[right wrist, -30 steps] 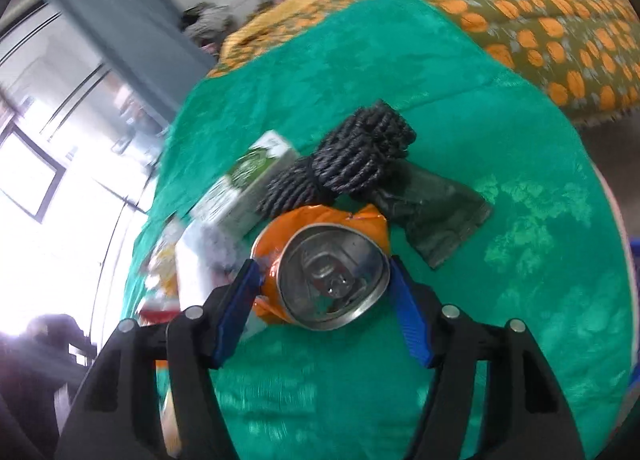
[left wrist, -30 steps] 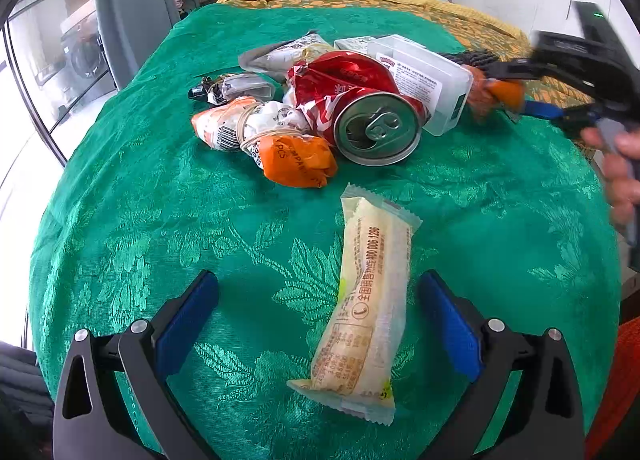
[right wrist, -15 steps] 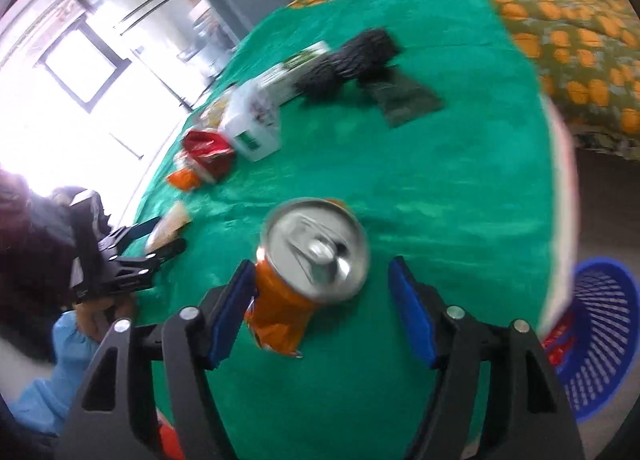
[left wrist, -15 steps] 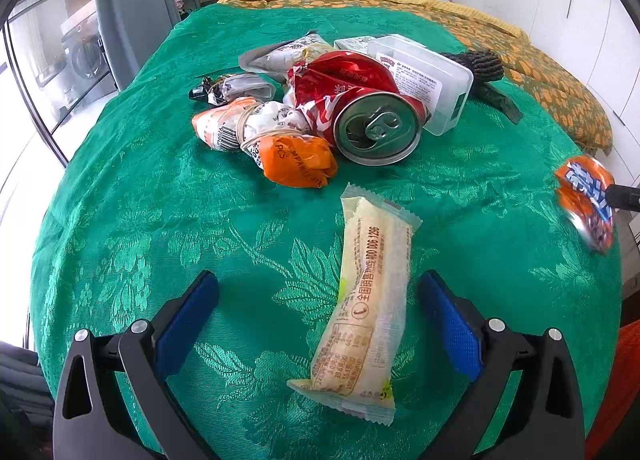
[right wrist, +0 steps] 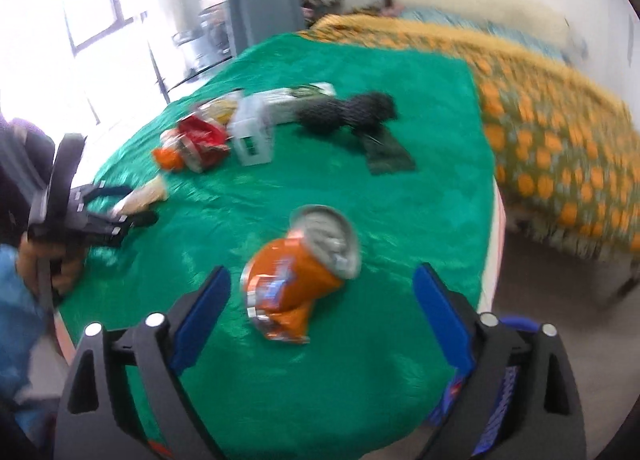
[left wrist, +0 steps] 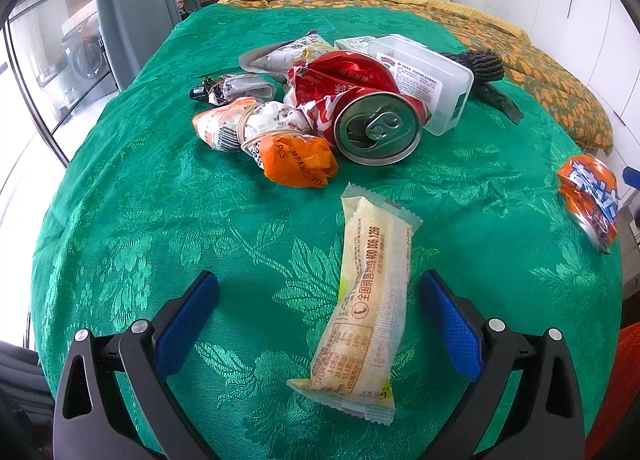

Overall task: Collect trash
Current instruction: 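Grasp the crushed orange can with the right tool while the left tool holds the snack bar, then carry the snack bar and orange can over the blue wastebasket and open both tools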

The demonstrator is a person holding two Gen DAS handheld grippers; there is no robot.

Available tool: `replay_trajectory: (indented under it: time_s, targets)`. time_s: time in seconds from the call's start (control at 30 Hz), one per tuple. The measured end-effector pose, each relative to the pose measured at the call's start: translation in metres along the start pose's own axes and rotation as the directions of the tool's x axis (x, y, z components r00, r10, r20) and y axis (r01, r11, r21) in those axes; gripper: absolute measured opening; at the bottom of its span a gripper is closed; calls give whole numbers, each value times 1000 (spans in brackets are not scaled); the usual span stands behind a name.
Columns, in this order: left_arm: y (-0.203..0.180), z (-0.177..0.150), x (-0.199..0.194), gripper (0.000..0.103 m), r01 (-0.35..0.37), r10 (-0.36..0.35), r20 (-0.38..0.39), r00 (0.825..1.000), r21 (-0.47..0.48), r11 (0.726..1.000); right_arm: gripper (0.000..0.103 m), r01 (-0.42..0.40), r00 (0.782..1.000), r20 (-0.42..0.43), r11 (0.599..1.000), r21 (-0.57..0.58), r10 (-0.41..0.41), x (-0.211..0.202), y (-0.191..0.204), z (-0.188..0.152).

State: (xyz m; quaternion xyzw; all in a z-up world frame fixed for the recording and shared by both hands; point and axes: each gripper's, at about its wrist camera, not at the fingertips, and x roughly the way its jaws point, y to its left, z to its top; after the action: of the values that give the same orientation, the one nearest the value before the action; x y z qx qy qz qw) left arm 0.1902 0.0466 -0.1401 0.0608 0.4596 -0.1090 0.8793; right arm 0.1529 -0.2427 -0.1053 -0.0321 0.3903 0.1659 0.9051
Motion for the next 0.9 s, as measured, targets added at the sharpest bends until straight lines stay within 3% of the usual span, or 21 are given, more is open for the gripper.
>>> replay_trajectory:
  time_s: [0.13, 0.23, 0.3, 0.33, 0.37, 0.4, 0.5, 0.63, 0.77, 0.9]
  targets:
    - [0, 0, 0, 98, -1, 1, 0, 1000, 0, 1000, 95, 75, 997, 41, 978, -195, -68, 5, 44, -5]
    - [0, 0, 0, 98, -3, 3, 0, 1000, -1, 1000, 95, 191, 982, 55, 914, -357, -183, 26, 73, -13]
    - [1, 0, 0, 98, -4, 4, 1, 1000, -3, 1000, 94, 279, 959, 70, 862, -422, -276, 41, 78, -17]
    - [1, 0, 0, 98, -5, 5, 1, 1000, -5, 1000, 91, 280, 958, 63, 867, -413, -280, 46, 73, -16]
    - [2, -1, -1, 98, -9, 9, 2, 1000, -7, 1000, 74, 269, 961, 48, 883, -384, -272, 47, 66, -15]
    - [3, -1, -2, 98, -12, 12, 1, 1000, -8, 1000, 68, 264, 963, 36, 900, -346, -269, 46, 58, -12]
    - [2, -7, -7, 97, -13, 13, 1, 1000, -11, 1000, 66, 166, 986, -1, 967, -195, -170, 38, 29, -5]
    - [-4, -15, -16, 80, 0, 0, 19, 1000, 7, 1000, 65, 26, 1000, -15, 999, -36, -26, 24, 5, -3]
    - [-12, -20, -22, 63, 9, -10, 36, 999, 29, 1000, 65, -63, 998, -19, 995, 71, 65, 13, -8, -8]
    - [-22, -20, -27, 26, -6, 3, 48, 999, 49, 999, 65, -195, 980, 20, 950, 245, 196, 1, -33, -21]
